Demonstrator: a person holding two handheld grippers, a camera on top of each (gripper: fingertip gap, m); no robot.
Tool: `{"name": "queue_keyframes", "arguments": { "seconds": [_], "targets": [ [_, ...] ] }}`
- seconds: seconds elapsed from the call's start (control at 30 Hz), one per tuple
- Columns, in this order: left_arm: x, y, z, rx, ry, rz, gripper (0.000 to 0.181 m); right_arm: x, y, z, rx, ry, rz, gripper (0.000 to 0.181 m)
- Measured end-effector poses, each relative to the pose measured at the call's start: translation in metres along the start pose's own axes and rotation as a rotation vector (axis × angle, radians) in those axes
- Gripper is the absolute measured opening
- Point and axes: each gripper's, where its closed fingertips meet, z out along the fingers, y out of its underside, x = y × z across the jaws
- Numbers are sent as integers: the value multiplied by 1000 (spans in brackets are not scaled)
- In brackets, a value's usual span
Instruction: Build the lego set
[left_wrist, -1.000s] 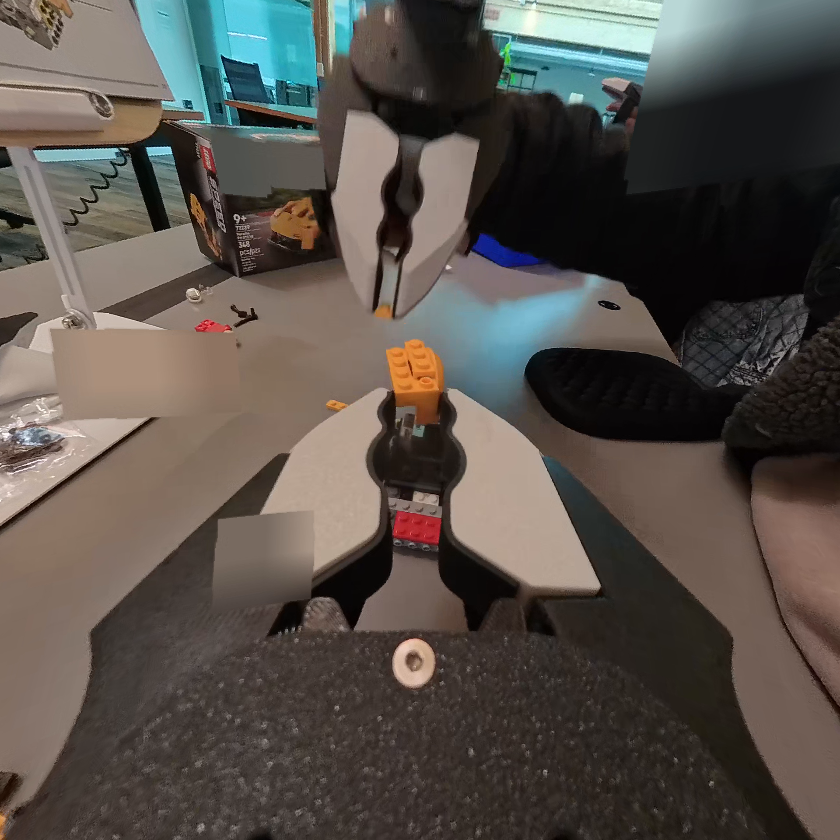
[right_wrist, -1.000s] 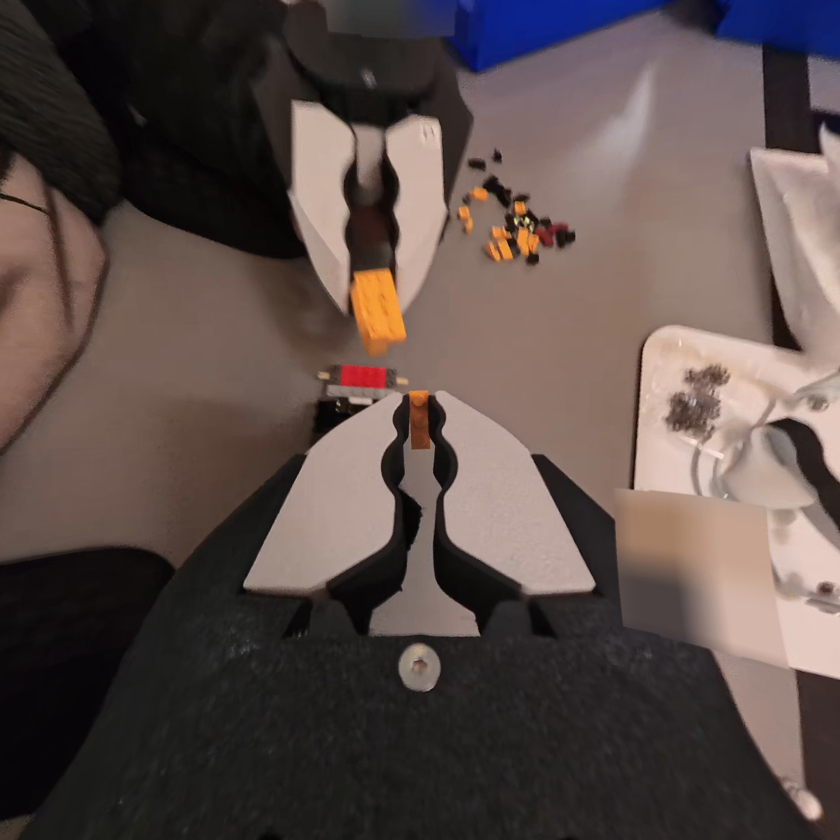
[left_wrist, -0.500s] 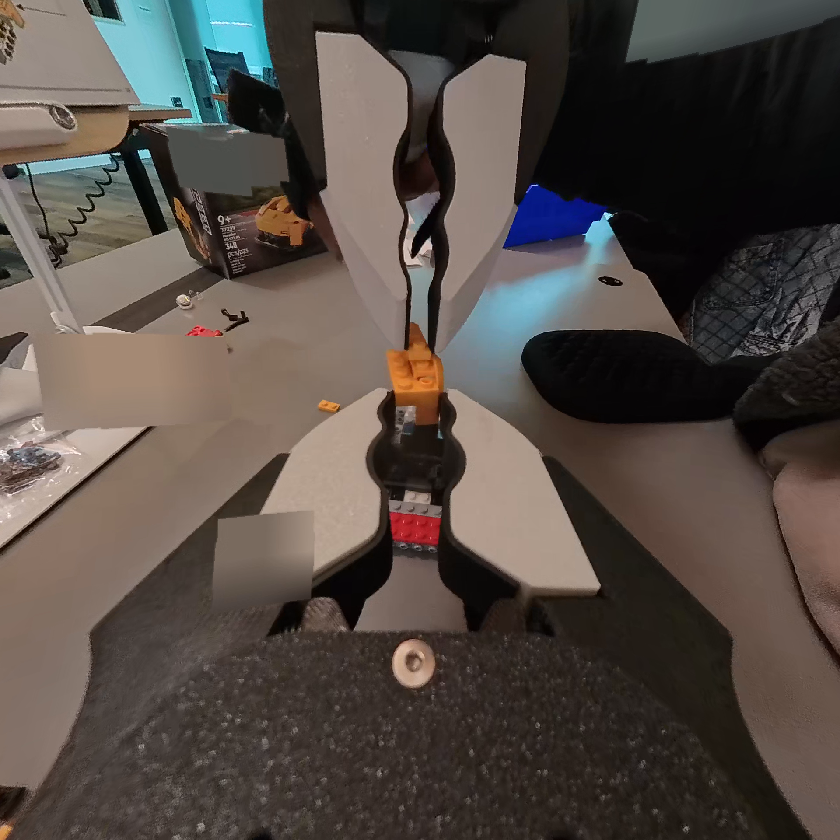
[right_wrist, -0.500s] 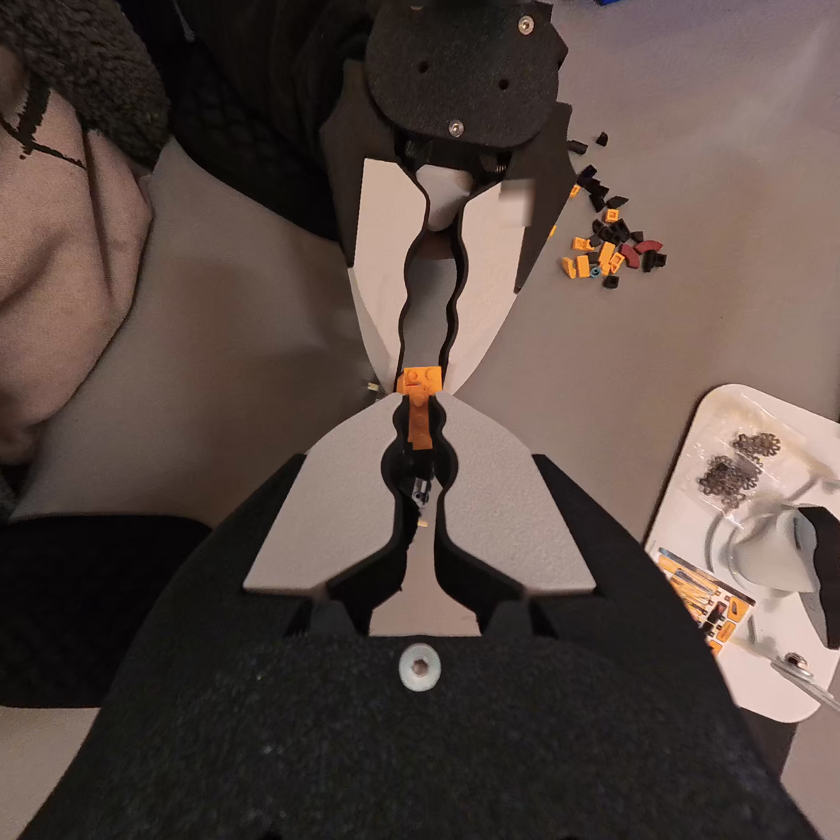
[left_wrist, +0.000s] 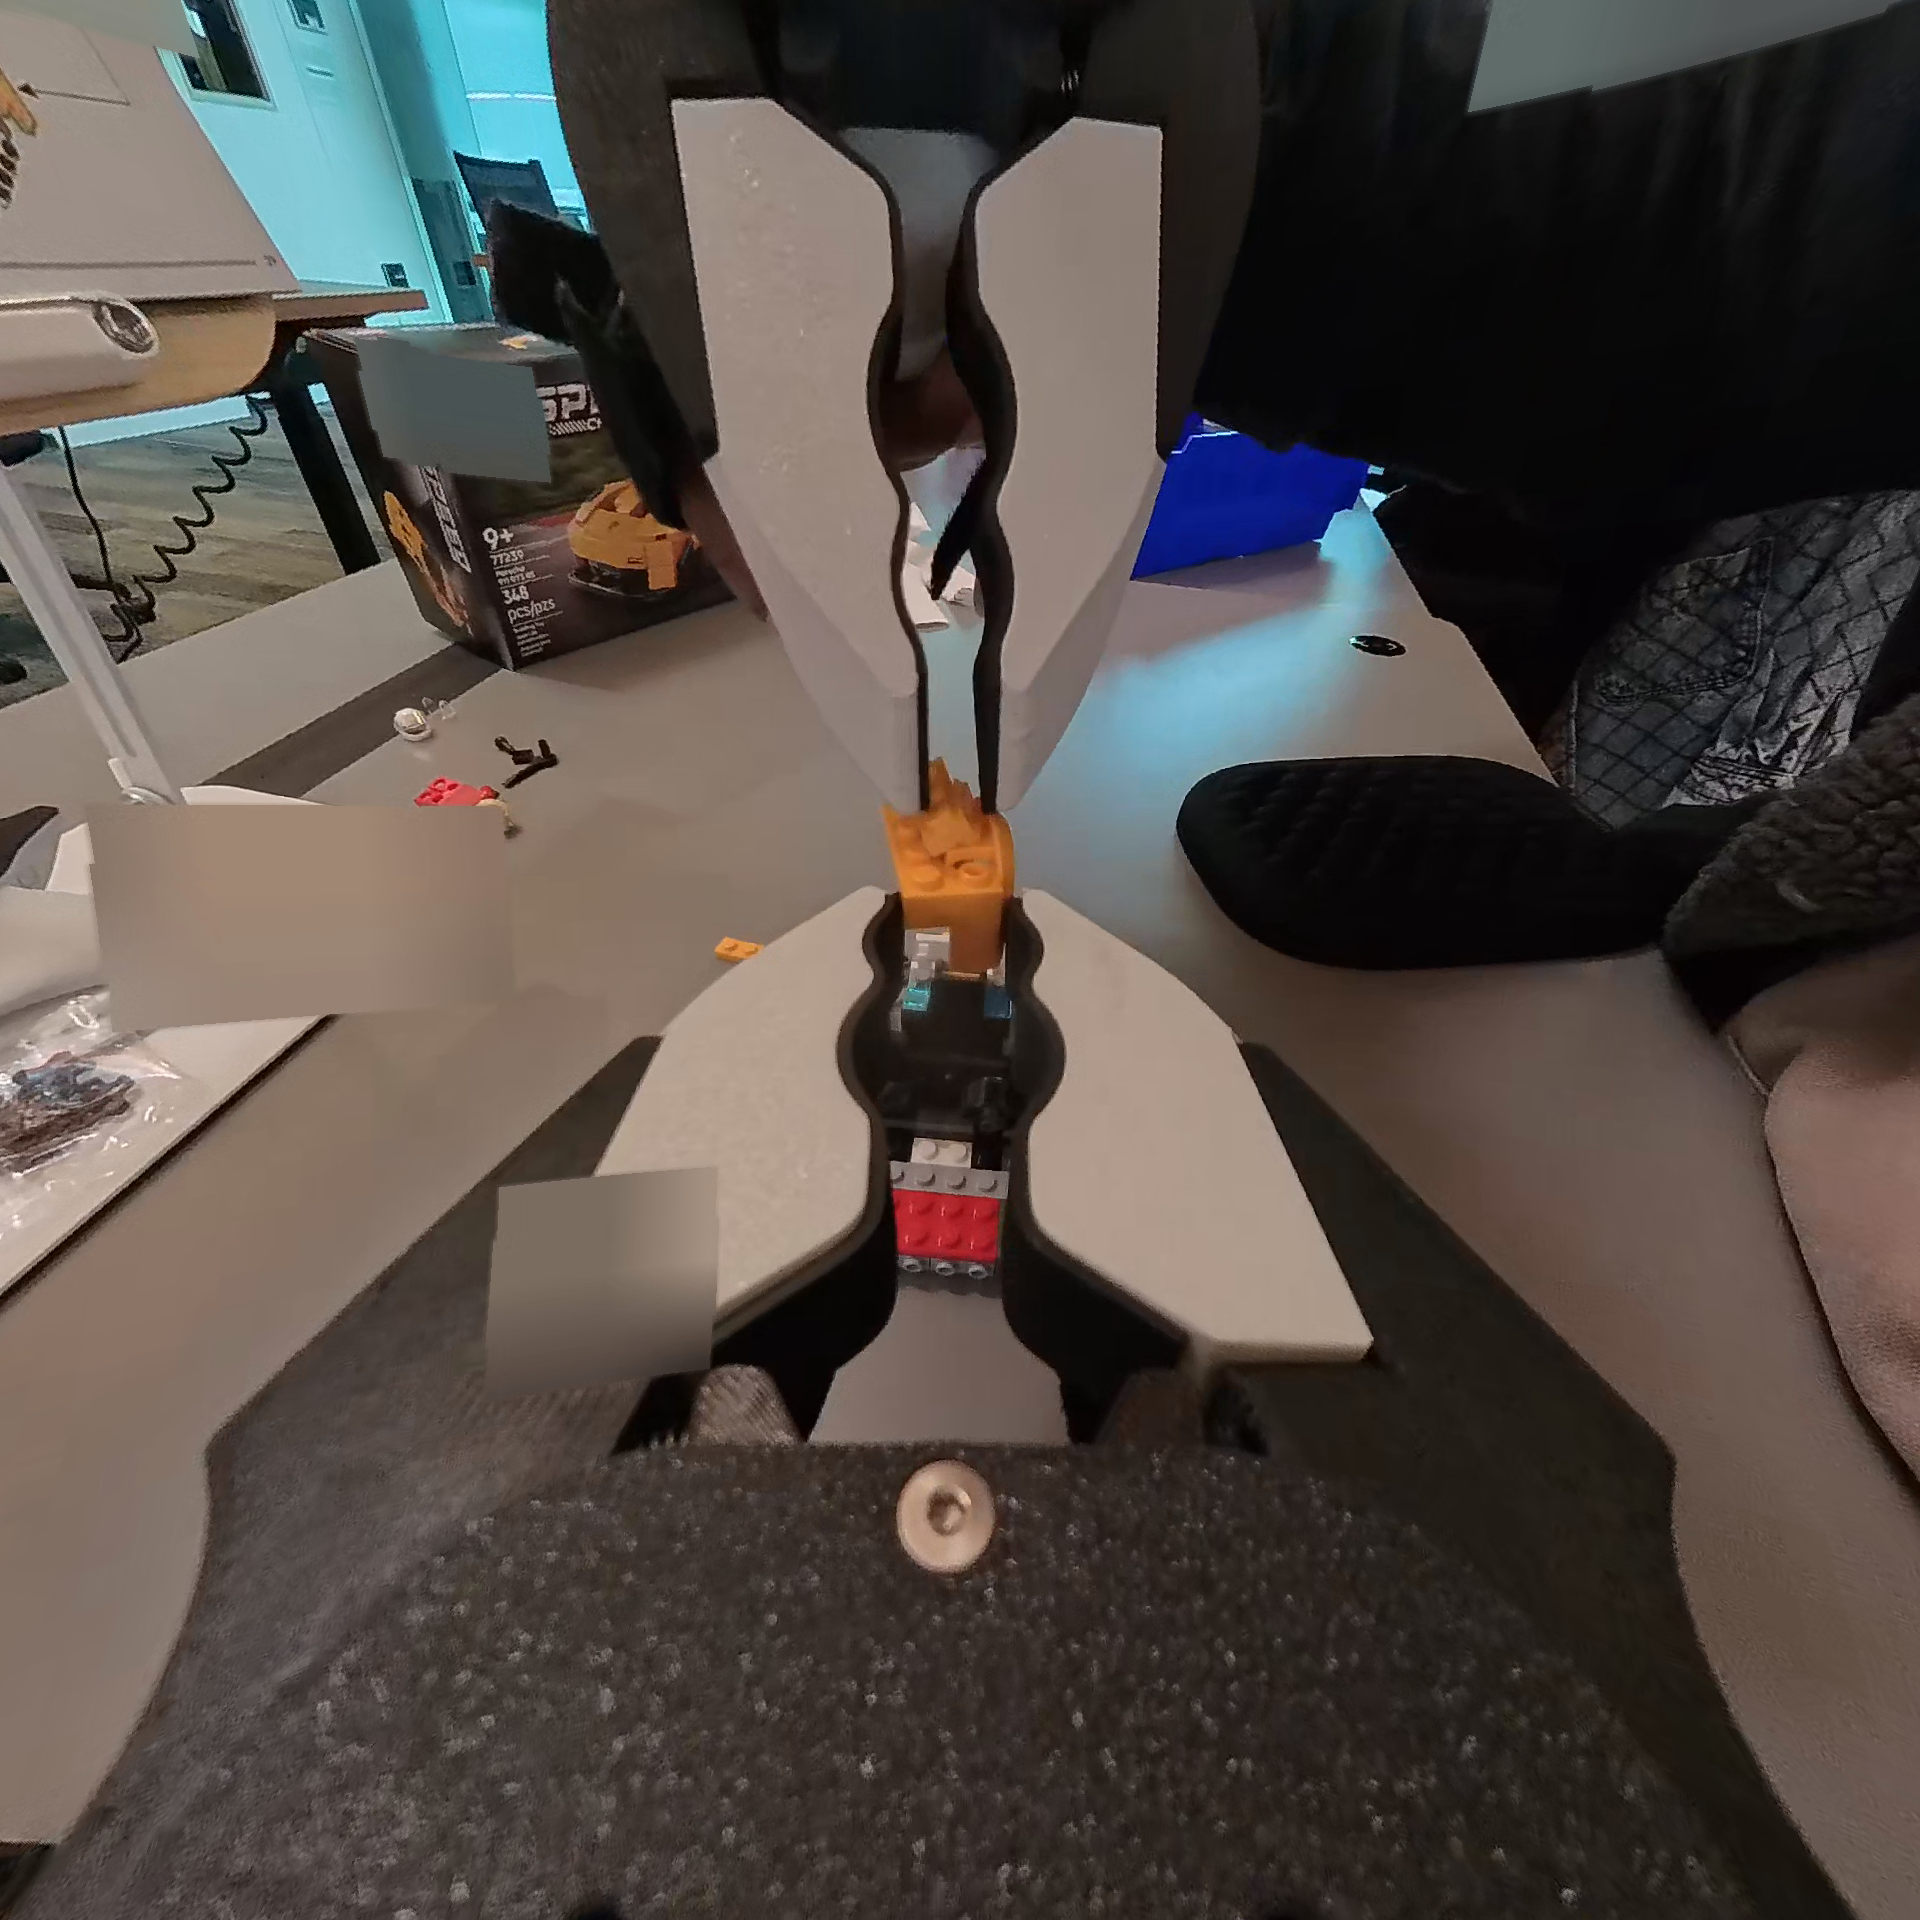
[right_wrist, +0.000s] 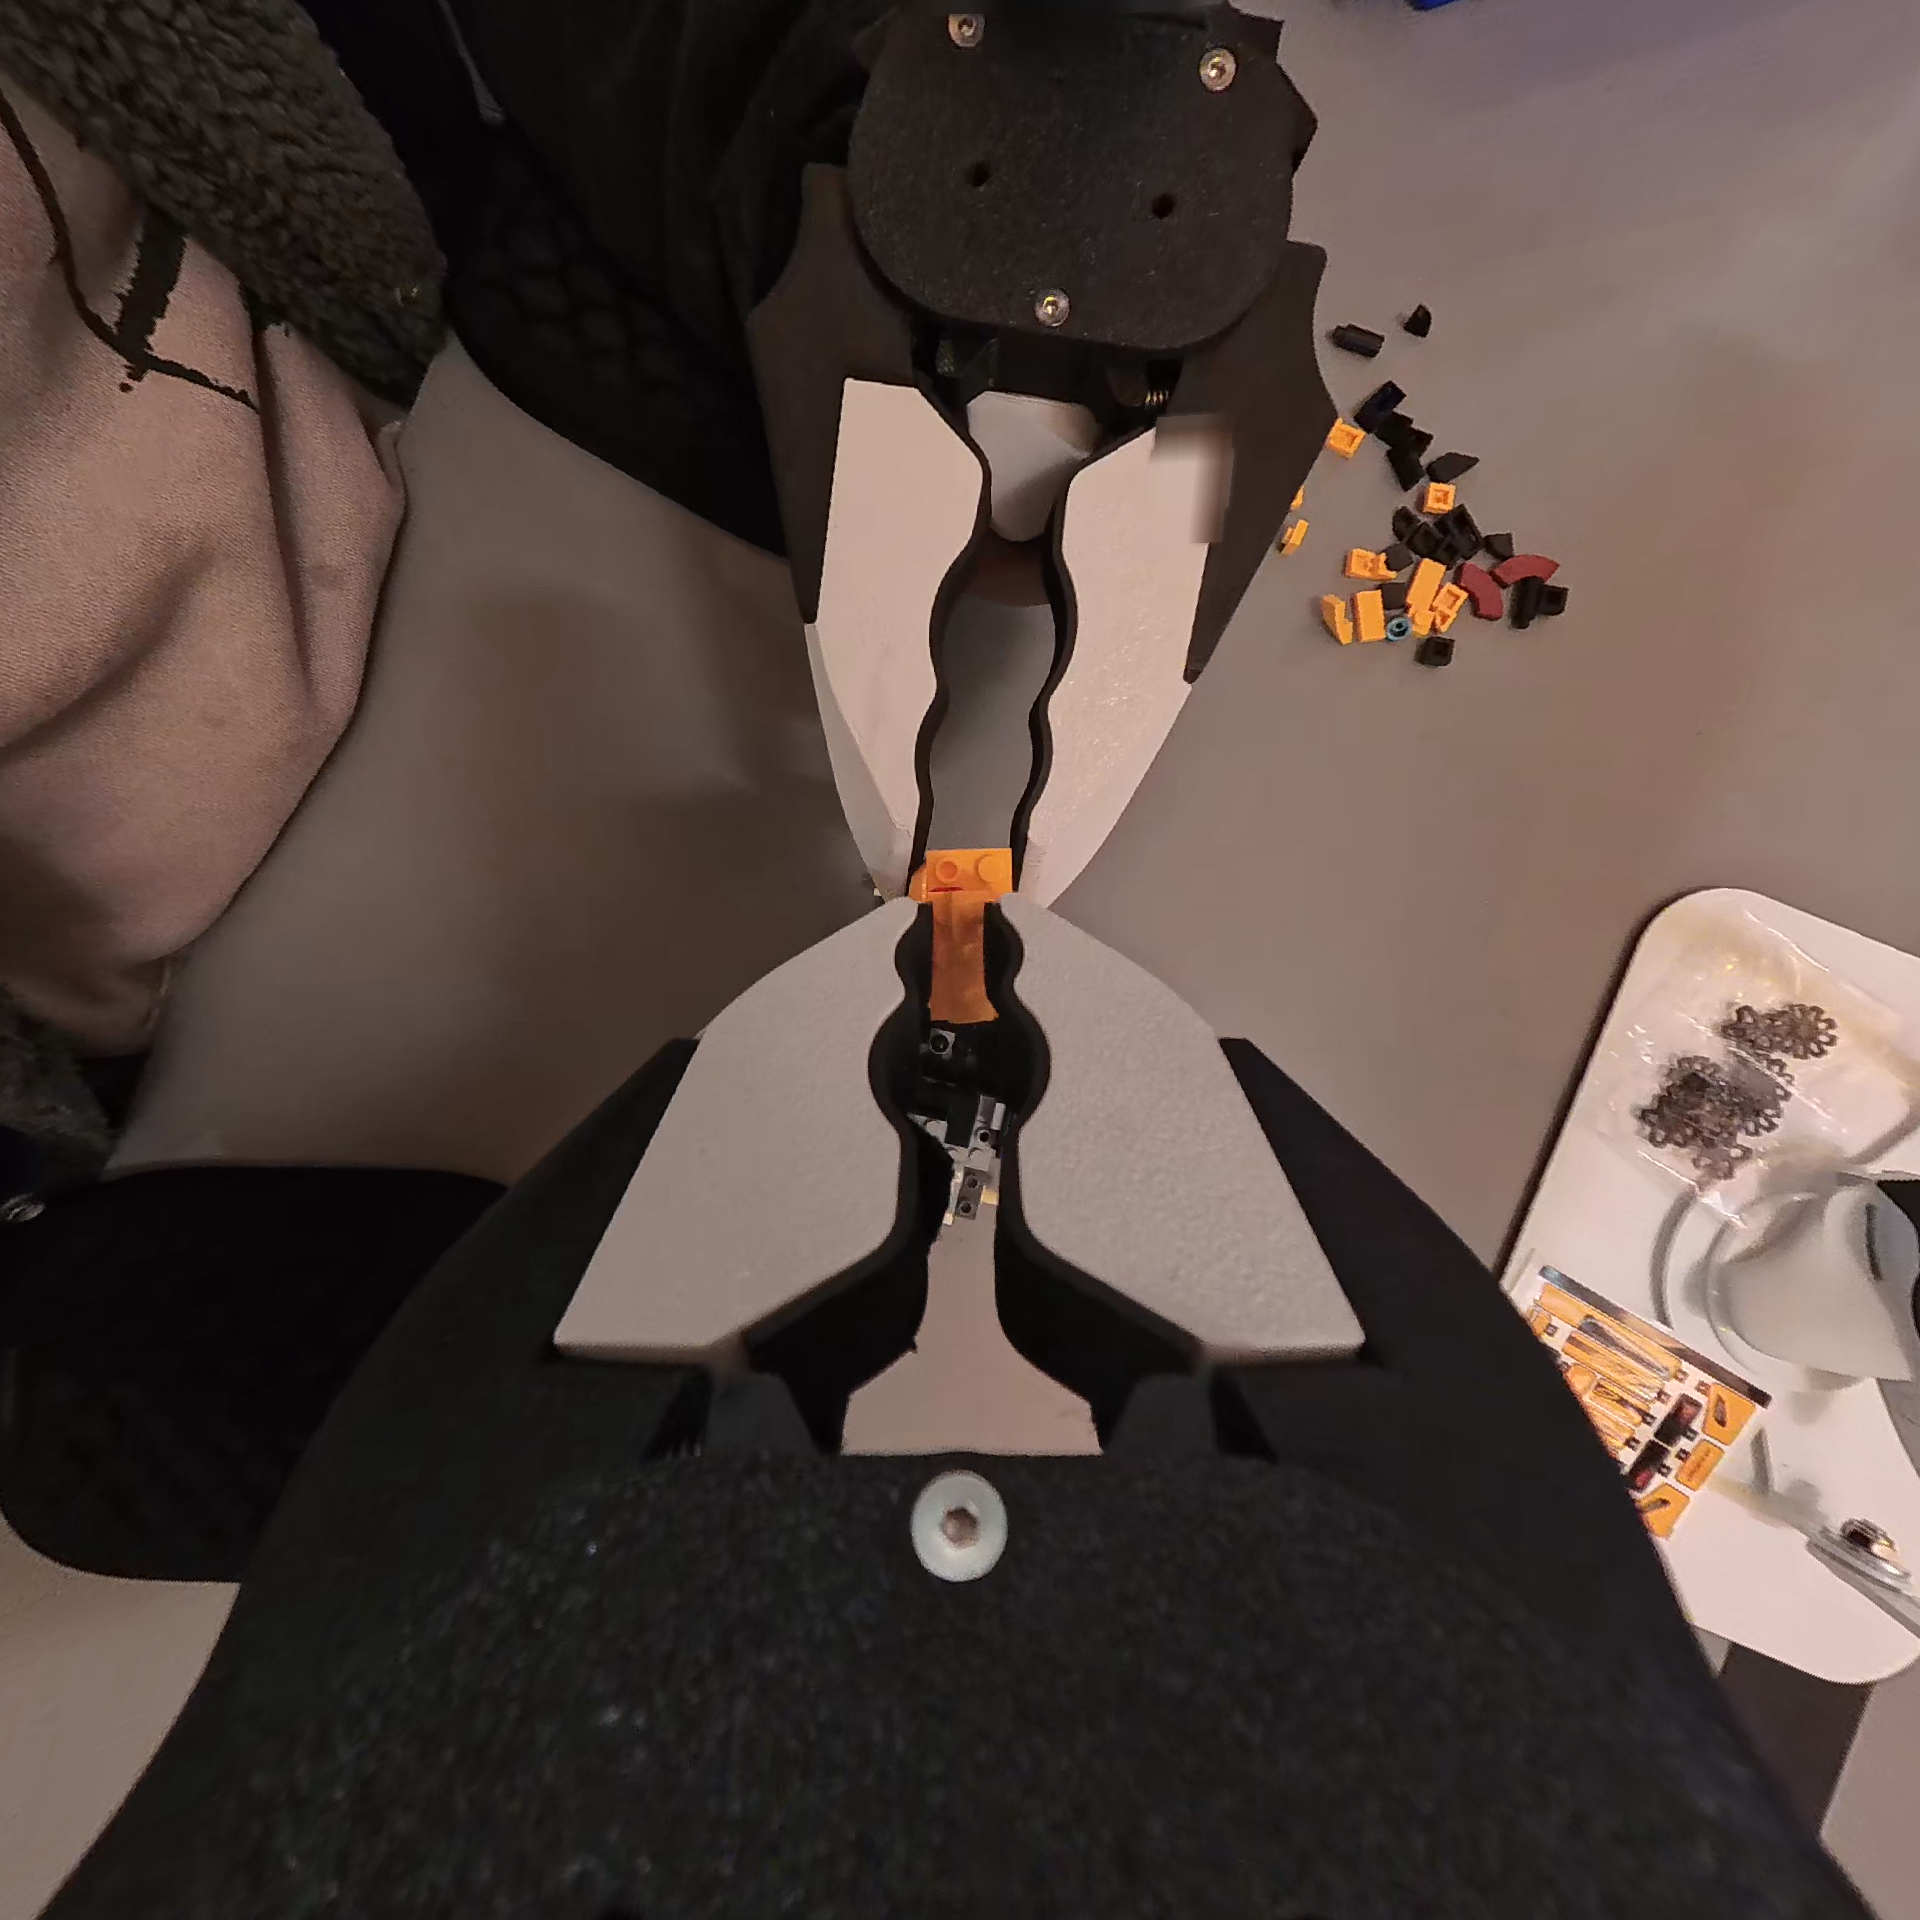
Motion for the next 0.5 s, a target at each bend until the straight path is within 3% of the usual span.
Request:
{"name": "queue_keyframes", "arguments": {
  "seconds": [0.5],
  "targets": [
    [0, -2, 0, 8, 1, -3, 18, -4, -2, -2, 23, -12, 0, 11]
  ]
}}
